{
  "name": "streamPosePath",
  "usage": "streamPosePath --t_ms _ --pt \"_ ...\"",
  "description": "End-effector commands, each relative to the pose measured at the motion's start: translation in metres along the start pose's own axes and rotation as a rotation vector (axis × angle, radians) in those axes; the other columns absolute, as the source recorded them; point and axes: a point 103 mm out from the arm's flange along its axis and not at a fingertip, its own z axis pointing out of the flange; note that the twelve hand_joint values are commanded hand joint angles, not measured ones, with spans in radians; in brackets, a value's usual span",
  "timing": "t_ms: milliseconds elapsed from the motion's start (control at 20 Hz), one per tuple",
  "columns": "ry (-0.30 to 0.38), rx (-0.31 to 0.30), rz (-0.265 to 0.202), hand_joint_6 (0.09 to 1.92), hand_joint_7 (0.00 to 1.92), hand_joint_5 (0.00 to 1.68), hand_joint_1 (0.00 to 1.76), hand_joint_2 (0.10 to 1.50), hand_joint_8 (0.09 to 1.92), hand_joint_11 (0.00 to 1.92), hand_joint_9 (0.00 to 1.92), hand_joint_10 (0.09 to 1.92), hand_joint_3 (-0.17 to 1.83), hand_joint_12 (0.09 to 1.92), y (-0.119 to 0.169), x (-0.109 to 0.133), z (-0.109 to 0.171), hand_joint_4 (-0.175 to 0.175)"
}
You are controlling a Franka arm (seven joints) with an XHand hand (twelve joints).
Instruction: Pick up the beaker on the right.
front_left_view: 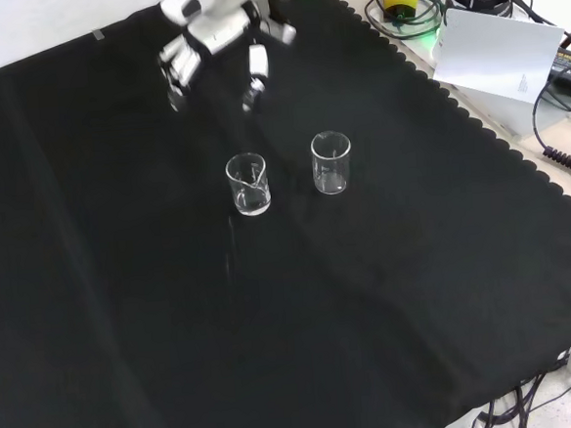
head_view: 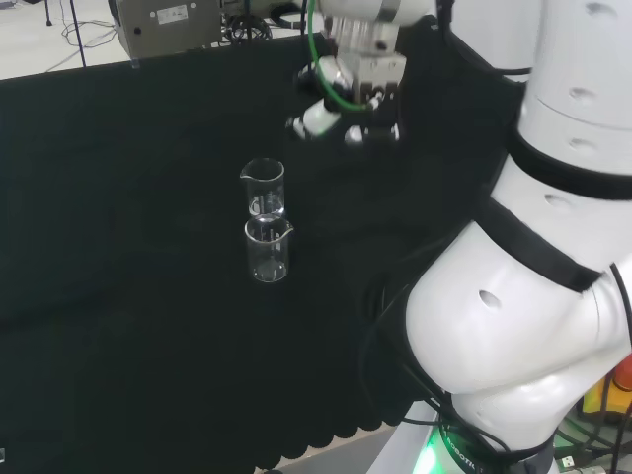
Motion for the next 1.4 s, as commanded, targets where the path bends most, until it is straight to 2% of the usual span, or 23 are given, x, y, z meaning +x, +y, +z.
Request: streamPosePath --t_ms 50,200,250,400,650,800,950,1050,1400 --pt "0.176 0.066 -0.182 0.09 0.42 0.56 0.83 0.60 0.70 0.08 0.51 0.64 0.62 1.40 0.010 0.011 0.066 -0.037" --pt "0.189 0.061 -0.201 0.09 0.44 0.58 0.83 0.58 0.70 0.09 0.53 0.63 0.63 1.40 0.009 0.009 0.073 -0.037" --pt "0.188 0.043 -0.191 0.10 0.45 0.59 0.83 0.58 0.70 0.08 0.53 0.63 0.63 1.40 0.005 0.017 0.076 -0.037" --pt "0.197 0.027 -0.187 0.09 0.39 0.54 0.83 0.56 0.69 0.07 0.49 0.61 0.63 1.40 0.003 0.017 0.079 -0.036" --pt "0.212 0.049 -0.205 0.09 0.25 0.42 0.82 0.54 0.67 0.01 0.37 0.61 0.62 1.41 0.009 0.016 0.085 -0.031" --pt "0.240 0.101 -0.217 0.09 0.18 0.38 0.81 0.53 0.66 0.00 0.30 0.62 0.61 1.38 0.016 0.017 0.092 -0.028" --pt "0.264 0.069 -0.234 0.09 0.12 0.34 0.81 0.53 0.64 0.00 0.23 0.63 0.59 1.35 0.020 0.023 0.096 -0.027" --pt "0.273 0.057 -0.242 0.09 0.12 0.35 0.81 0.53 0.64 0.00 0.23 0.64 0.59 1.33 0.022 0.030 0.097 -0.026" --pt "0.353 0.056 -0.261 0.09 0.23 0.43 0.83 0.53 0.67 0.00 0.31 0.65 0.58 1.37 0.033 0.014 0.106 -0.024"
